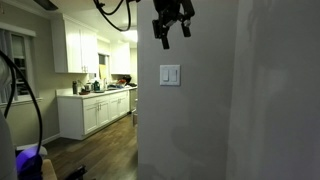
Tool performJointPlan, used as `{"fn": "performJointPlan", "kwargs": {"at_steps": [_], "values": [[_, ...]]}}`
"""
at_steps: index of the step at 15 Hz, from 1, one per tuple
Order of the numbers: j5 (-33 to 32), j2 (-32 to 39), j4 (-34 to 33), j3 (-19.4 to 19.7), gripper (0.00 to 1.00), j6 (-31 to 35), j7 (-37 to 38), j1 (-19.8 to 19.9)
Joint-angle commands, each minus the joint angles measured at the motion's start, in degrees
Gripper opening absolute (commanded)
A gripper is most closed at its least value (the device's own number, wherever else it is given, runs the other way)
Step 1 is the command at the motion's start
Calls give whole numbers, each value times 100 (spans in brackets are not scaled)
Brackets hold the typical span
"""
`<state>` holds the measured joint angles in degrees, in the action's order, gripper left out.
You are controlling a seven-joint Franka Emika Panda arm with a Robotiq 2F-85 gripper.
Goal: Push the light switch on the right upwards
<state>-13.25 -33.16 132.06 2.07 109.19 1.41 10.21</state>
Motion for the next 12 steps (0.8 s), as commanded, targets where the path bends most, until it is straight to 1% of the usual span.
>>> {"fn": "performJointPlan", "kwargs": {"at_steps": [1, 8, 10, 12], "values": [[-47, 3, -15, 75, 100, -22, 39, -97], [-47, 3, -15, 75, 100, -22, 39, -97], [-103, 148, -86, 53, 100, 2, 3, -123], [-124, 413, -204, 24, 100, 226, -89, -235]]}}
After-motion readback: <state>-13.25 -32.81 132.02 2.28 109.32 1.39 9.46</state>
